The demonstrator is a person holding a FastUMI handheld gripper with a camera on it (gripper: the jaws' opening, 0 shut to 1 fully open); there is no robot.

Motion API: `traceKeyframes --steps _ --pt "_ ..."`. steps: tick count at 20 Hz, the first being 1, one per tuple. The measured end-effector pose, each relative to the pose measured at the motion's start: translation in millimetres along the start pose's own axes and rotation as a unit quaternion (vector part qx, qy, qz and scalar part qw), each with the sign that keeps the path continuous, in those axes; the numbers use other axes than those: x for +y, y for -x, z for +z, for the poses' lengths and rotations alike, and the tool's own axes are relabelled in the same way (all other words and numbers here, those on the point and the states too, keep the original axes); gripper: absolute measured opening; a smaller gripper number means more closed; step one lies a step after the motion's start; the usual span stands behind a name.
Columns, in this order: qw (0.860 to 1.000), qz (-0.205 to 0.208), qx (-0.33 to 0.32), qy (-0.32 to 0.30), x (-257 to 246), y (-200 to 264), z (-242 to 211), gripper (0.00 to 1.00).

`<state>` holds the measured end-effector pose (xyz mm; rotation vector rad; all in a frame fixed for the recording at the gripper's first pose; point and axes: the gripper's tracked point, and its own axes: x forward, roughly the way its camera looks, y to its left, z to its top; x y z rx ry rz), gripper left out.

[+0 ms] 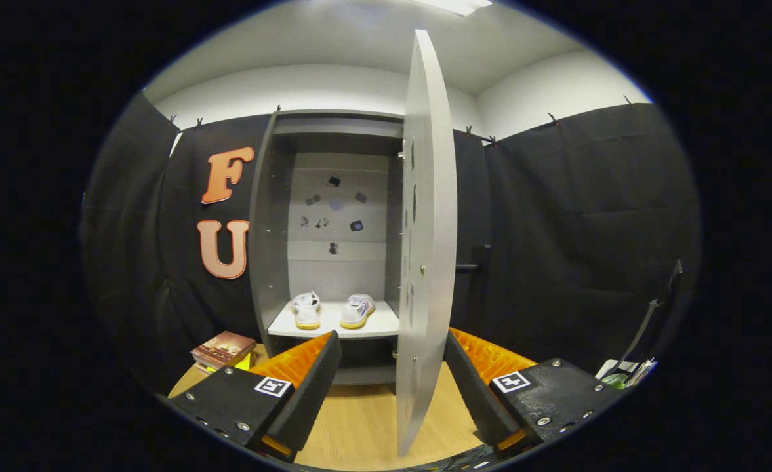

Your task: Open the shoe cabinet door, grab the shoes and put them into the shoe cabinet, then close the shoe cabinet door.

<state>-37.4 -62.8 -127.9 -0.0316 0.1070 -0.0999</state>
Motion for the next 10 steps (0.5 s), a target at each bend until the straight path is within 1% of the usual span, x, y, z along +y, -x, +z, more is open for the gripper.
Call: traceKeyframes --steps 3,5,6,7,8,10 --pt "1.000 0.020 -0.001 0.002 41 -17 -3 0.96" --pt "0.999 0.039 0.003 0.005 69 -31 -4 0.96" --pt "0.999 0.054 -0.005 0.003 84 -35 1 0.96" --pt "0.998 0.066 -0.002 0.003 99 -40 -1 0.92" --pt "0.998 0.069 -0.002 0.013 112 -44 -3 0.92" --pt "0.998 0.053 -0.001 0.026 130 -55 -4 0.90"
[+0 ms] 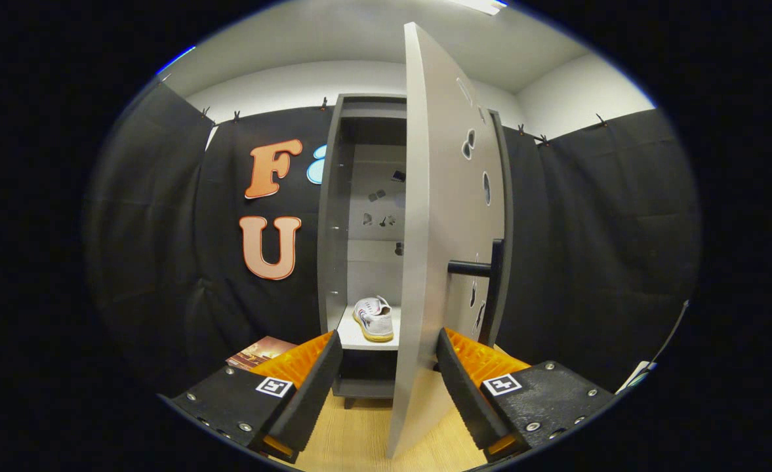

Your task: Open the shoe cabinet door, grab the shoes and put them into the shoe cabinet, then close the shoe cabinet door.

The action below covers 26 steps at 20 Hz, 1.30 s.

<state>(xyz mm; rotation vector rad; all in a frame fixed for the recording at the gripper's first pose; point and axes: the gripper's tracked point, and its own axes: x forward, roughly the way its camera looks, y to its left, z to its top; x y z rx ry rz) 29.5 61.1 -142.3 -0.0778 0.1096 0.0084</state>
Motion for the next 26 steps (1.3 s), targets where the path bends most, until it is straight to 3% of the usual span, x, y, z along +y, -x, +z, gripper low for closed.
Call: traceKeyframes --steps 4,10,14,20,26 --pt "1.000 -0.017 0.007 -0.017 41 -20 4 0.93" --pt "0.997 0.056 0.037 -0.036 114 -33 -19 0.96" --pt "0.995 0.082 0.026 -0.048 122 -33 -11 0.96" --pt "0.996 0.082 -0.018 -0.040 78 -2 14 0.95" --pt "0.999 0.001 -0.040 0.015 -27 26 23 0.95"
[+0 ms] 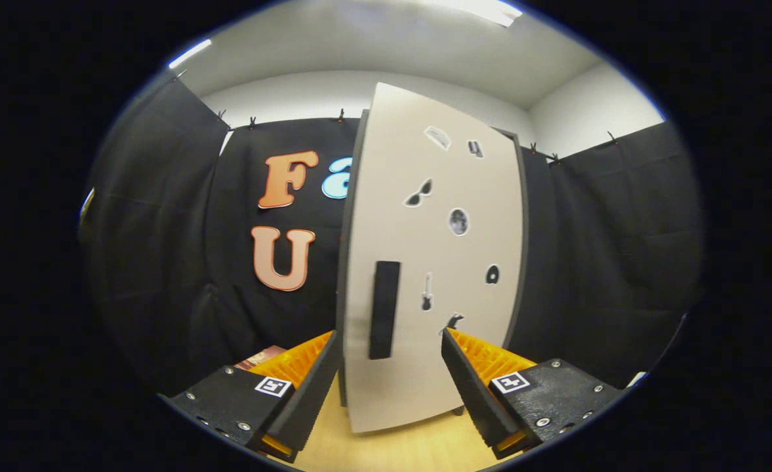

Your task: Open the shoe cabinet door, grab the shoes and put them into the shoe cabinet, then close the shoe cabinet door.

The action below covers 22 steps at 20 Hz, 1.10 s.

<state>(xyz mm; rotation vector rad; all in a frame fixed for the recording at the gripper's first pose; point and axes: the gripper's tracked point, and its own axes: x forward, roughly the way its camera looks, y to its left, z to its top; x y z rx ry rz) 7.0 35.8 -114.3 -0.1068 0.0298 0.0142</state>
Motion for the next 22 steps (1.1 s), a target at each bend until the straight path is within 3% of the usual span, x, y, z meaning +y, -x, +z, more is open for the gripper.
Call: traceKeyframes --steps 5,9,10,11,12,22 --pt "0.998 -0.064 0.011 -0.017 -97 10 -12 0.94" --pt "0.995 -0.091 0.025 -0.028 -159 7 -23 0.94" --pt "0.995 -0.092 0.030 -0.031 -170 4 -23 0.94" --pt "0.995 -0.091 0.035 -0.033 -180 -44 22 0.94" --pt "0.995 -0.092 0.038 -0.033 -191 2 -19 0.94" --pt "0.998 -0.055 0.012 -0.023 -250 -31 52 0.94"
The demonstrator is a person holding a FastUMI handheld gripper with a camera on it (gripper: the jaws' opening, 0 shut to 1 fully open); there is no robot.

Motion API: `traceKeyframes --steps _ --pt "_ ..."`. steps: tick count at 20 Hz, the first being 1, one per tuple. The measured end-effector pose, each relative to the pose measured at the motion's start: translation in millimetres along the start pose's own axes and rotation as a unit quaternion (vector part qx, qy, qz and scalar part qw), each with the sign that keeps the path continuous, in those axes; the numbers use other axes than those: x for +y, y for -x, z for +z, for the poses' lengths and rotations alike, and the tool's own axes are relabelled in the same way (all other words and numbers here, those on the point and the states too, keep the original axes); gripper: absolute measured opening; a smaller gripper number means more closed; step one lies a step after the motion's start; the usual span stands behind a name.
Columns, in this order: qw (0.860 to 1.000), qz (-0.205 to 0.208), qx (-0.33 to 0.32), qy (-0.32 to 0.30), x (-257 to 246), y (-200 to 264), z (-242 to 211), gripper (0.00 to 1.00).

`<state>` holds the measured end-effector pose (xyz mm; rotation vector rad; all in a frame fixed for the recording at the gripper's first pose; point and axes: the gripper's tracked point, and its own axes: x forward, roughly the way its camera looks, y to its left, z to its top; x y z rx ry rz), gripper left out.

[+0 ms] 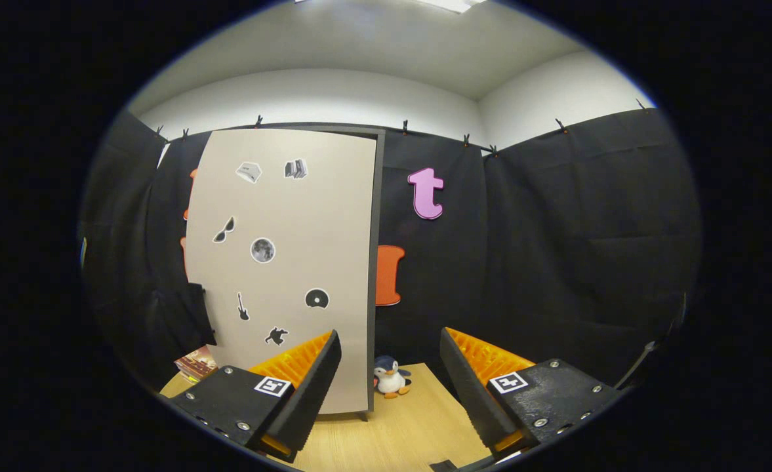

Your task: Open the shoe cabinet door, grab the shoes and put them into the shoe cabinet, then close the shoe cabinet door.

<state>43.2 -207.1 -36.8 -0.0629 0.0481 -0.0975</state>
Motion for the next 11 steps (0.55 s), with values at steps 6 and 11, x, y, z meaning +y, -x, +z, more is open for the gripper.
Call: traceKeyframes --steps 6,11 --pt "1.000 0.024 -0.005 -0.004 -1 -17 1 0.94" --pt "0.999 0.037 -0.005 -0.001 0 -27 0 0.95"
